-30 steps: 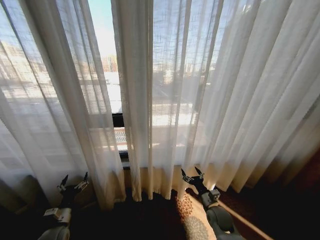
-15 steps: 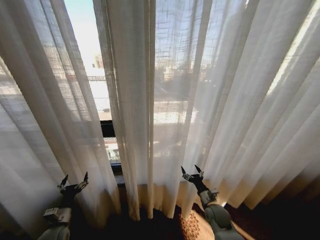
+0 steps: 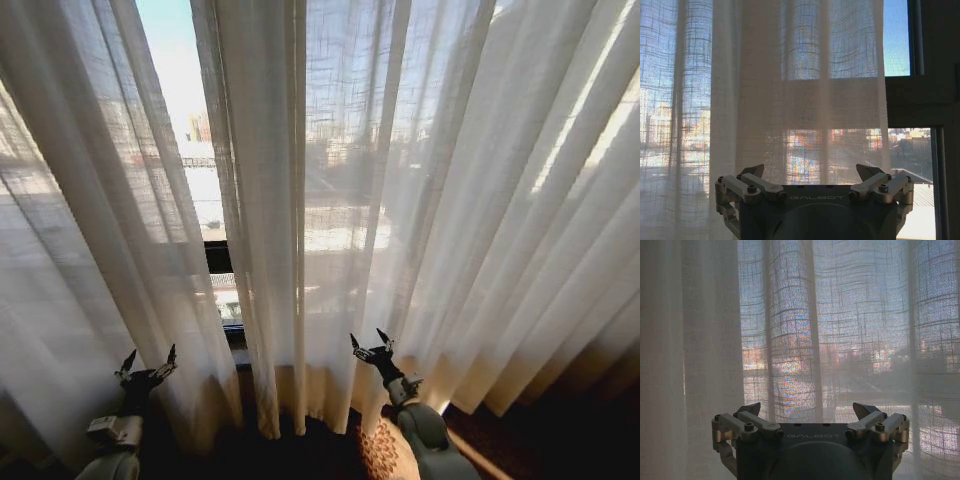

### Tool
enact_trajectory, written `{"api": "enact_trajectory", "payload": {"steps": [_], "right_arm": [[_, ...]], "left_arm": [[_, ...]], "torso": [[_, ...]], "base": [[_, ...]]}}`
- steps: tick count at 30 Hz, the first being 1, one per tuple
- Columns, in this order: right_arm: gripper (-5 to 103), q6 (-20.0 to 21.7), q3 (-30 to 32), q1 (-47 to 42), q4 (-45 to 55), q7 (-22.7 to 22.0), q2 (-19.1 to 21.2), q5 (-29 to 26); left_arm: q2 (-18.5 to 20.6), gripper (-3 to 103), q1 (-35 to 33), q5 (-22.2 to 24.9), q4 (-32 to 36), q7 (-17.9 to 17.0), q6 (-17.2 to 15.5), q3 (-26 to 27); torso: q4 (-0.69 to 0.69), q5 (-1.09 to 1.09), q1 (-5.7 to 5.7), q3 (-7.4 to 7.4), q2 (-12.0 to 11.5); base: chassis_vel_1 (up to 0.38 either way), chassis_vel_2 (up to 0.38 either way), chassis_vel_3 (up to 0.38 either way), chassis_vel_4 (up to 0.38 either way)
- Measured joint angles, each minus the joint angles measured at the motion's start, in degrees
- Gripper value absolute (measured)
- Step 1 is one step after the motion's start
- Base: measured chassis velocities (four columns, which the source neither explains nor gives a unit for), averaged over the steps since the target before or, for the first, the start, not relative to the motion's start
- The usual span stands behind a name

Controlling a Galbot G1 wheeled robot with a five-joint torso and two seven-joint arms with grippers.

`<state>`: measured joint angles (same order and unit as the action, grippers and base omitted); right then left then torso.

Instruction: Open the curtains by pulling them apart, changing their state from closed to fully open.

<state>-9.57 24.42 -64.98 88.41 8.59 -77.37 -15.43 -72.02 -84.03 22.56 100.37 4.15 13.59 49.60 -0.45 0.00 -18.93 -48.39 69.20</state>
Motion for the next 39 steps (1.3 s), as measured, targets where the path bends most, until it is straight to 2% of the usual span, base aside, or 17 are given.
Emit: {"api": "enact_trajectory", "payload": {"steps": [6, 10, 17, 18, 21, 23, 26, 28, 29, 30, 32, 35, 36, 38, 39], "right_arm": [[100, 0.4, -1.4, 4.5, -4.0, -3.3, -0.5, -0.2], [100, 2.2, -2.7, 8.7, -7.1, -5.8, -0.4, -1.4], [100, 2.8, -3.8, 12.8, -10.0, -6.5, -1.0, -1.9], [103, 2.8, -3.8, 13.1, -10.2, -6.5, -1.1, -1.9], [90, 2.4, -4.0, 13.4, -10.4, -6.1, -1.0, -2.0], [90, 2.3, -4.0, 13.3, -10.4, -6.0, -1.0, -2.0], [74, 2.1, -4.3, 13.1, -10.3, -5.9, -1.2, -1.9], [74, 2.1, -4.3, 13.1, -10.3, -5.9, -1.3, -1.9], [63, 2.1, -4.3, 13.0, -10.3, -5.8, -1.5, -1.8], [57, 2.0, -4.3, 12.9, -10.3, -5.8, -1.6, -1.8], [57, 2.0, -4.3, 12.9, -10.3, -5.8, -1.6, -1.7], [41, 1.9, -4.3, 12.9, -10.3, -5.8, -1.7, -1.7], [41, 1.9, -4.3, 12.9, -10.3, -5.8, -1.7, -1.7], [30, 1.9, -4.3, 12.9, -10.3, -5.7, -1.7, -1.9], [30, 1.6, -4.2, 12.9, -10.3, -5.5, -1.7, -2.1]], "left_arm": [[0.0, 100, 0.0, 0.0, 0.0, 0.0, 0.0, 0.0], [0.0, 100, 0.0, 0.0, 0.0, 0.0, 0.0, 0.0], [0.0, 100, 0.0, 0.0, 0.0, 0.0, 0.0, 0.0], [0.0, 100, 0.0, 0.0, 0.0, 0.0, 0.0, 0.0], [0.0, 100, 0.0, 0.0, 0.0, 0.0, 0.0, 0.0], [0.0, 100, 0.0, 0.0, 0.0, 0.0, 0.0, 0.0], [0.0, 100, 0.0, 0.0, 0.0, 0.0, 0.0, 0.0], [0.0, 100, 0.0, 0.0, 0.0, 0.0, 0.0, 0.0], [0.0, 100, 0.0, 0.0, 0.0, 0.0, 0.0, 0.0], [0.0, 100, 0.0, 0.0, 0.0, 0.0, 0.0, 0.0], [0.0, 100, 0.0, 0.0, 0.0, 0.0, 0.0, 0.0], [0.0, 100, 0.0, 0.0, 0.0, 0.0, 0.0, 0.0], [0.0, 100, 0.0, 0.0, 0.0, 0.0, 0.0, 0.0], [0.0, 100, 0.0, 0.0, 0.0, 0.0, 0.0, 0.0], [0.0, 100, 0.0, 0.0, 0.0, 0.0, 0.0, 0.0]], "torso": [[0.0, 0.01, 0.05, 0.02, 0.0], [-0.01, -0.01, 0.04, 0.01, 0.0], [0.0, 0.0, 0.04, 0.01, 0.0], [0.0, 0.0, 0.04, 0.01, 0.0], [-0.01, 0.0, 0.04, 0.01, 0.0], [-0.01, -0.01, 0.04, 0.01, 0.0], [-0.01, 0.0, 0.04, 0.02, 0.0], [-0.01, 0.0, 0.04, 0.02, 0.0], [-0.01, 0.0, 0.04, 0.01, 0.0], [-0.01, 0.0, 0.04, 0.01, 0.0], [-0.01, 0.0, 0.04, 0.01, 0.0], [0.0, 0.0, 0.04, 0.02, 0.0], [0.0, 0.0, 0.04, 0.02, 0.0], [-0.01, 0.0, 0.04, 0.02, 0.0], [-0.01, 0.0, 0.04, 0.02, 0.0]], "base": [[0.0, 0.0, 0.0, 0.0], [0.0, 0.0, 0.0, 0.0], [0.0, 0.0, 0.0, 0.0], [0.0, 0.0, 0.0, 0.0], [0.0, 0.0, 0.0, 0.0], [0.0, 0.0, 0.0, 0.0], [0.0, 0.0, 0.0, 0.0], [0.0, 0.0, 0.0, 0.0], [0.0, 0.0, 0.0, 0.0], [0.0, 0.0, 0.0, 0.0], [0.0, 0.0, 0.0, 0.0], [0.0, 0.0, 0.0, 0.0], [0.0, 0.0, 0.0, 0.0], [0.0, 0.0, 0.0, 0.0], [0.0, 0.0, 0.0, 0.0]]}}
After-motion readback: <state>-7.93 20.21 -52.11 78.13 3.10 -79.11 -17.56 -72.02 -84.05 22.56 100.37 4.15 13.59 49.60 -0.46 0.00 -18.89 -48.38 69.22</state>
